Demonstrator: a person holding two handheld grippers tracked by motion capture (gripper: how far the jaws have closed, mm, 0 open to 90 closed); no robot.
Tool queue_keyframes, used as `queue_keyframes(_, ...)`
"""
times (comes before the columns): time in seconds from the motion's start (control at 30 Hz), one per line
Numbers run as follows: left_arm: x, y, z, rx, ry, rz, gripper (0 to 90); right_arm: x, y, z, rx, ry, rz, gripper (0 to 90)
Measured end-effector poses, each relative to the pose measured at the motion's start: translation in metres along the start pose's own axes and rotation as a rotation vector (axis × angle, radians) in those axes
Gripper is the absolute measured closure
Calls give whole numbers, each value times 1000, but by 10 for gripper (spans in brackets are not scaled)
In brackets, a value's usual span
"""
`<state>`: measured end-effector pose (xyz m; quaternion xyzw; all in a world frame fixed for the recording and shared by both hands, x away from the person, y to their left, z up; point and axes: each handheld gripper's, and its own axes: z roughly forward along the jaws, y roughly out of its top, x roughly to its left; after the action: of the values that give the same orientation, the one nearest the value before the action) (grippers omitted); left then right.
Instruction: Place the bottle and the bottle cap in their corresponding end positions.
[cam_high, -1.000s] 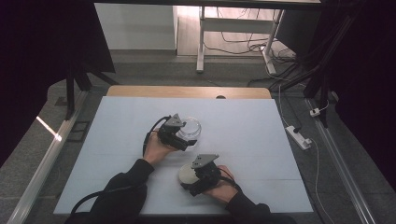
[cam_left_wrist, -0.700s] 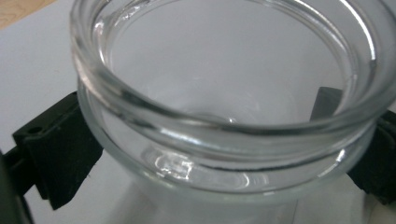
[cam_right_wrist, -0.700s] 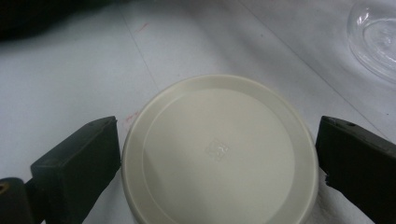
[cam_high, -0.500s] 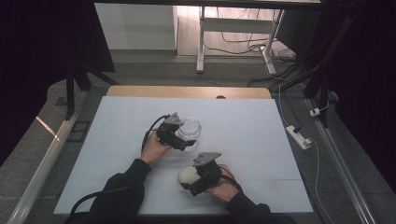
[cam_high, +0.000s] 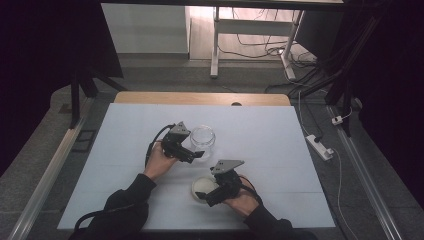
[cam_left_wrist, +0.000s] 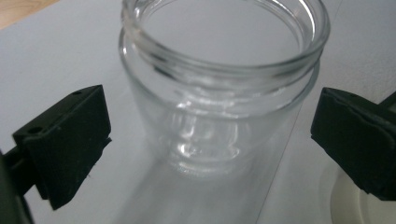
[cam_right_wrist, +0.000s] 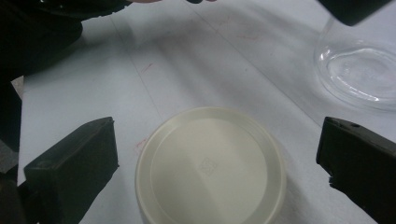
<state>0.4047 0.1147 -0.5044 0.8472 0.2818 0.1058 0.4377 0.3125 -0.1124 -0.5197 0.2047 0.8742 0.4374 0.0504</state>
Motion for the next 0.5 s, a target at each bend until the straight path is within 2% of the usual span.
queue_keyframes(0.2, -4, -5, -14, -12, -8, -14, 0, -2, 1, -7, -17, -17, -1, 0)
queue_keyframes(0.5, -17, -9, -31, -9, -4, -6, 0, -4, 1, -19, -52, -40, 20, 0)
